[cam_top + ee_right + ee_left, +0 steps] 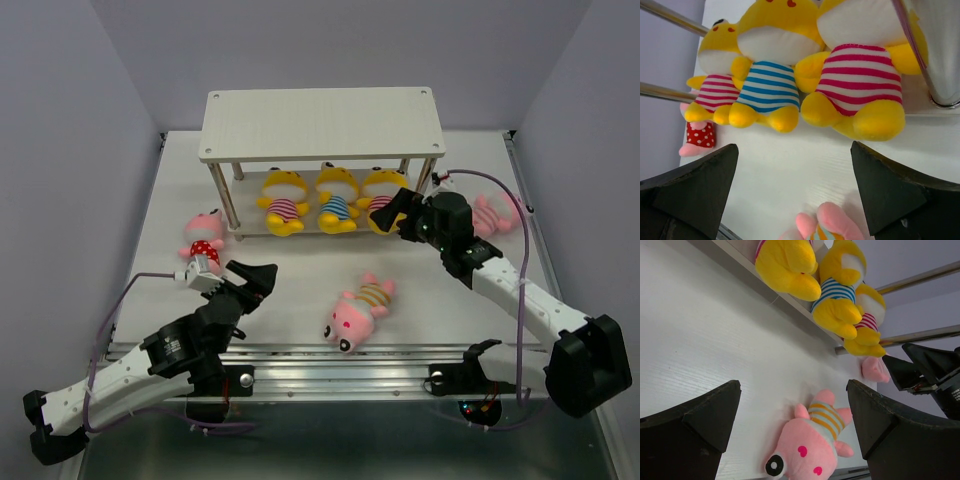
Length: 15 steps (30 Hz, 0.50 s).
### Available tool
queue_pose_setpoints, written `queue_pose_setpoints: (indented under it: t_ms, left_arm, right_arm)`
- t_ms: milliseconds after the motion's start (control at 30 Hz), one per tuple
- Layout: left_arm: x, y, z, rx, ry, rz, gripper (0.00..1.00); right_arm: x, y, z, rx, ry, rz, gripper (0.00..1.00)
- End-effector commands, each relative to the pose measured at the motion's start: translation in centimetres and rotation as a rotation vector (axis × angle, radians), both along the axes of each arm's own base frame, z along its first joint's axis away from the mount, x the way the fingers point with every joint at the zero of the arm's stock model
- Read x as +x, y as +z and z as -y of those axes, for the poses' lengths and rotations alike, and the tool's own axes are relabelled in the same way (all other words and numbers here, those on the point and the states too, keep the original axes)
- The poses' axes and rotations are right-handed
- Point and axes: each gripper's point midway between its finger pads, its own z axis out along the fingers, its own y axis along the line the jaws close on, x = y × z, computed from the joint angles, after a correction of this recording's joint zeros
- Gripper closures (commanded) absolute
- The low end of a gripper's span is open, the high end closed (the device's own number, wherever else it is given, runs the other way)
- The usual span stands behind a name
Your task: Place and organize the stuffed toys onto the shelf
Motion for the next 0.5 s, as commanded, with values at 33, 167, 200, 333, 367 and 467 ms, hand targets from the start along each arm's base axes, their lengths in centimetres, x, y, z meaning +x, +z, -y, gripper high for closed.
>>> queue_pose_setpoints:
  t_ms: [33, 167, 200, 333, 367, 467]
  left_arm:
    - [0.2, 1.2, -0.6, -0.013, 0.035, 0.019, 0.01]
    - [0.2, 1.2, -0.6, -0.013, 0.034, 0.016, 0.01]
    - [0.2, 1.1, -0.6, -0.011, 0.036, 0.015, 0.01]
    - [0.2, 0.9, -0.6, -0.011, 0.038, 0.010, 0.01]
    - [0.3, 1.0, -0.5, -0.011, 0.038, 0.011, 0.01]
    - [0.3, 1.0, -0.6, -0.007, 0.040, 0.010, 0.01]
  right_arm:
    - [2.0, 2.3, -0.9, -0.040, 0.033, 0.126, 0.00]
    - [3.1, 0.4, 0.8, -0.099, -0.076, 0.095, 0.00]
    - [3.2, 0.3, 1.0, -0.096, -0.088, 0.096, 0.00]
    - [3.0, -0.2, 1.9, -0.111, -0.128, 0.091, 0.00]
    - [3.0, -0.4, 2.0, -0.115, -0.131, 0.089, 0.00]
    - [2.7, -0.2, 1.4, -0.107, -0.092, 0.095, 0.00]
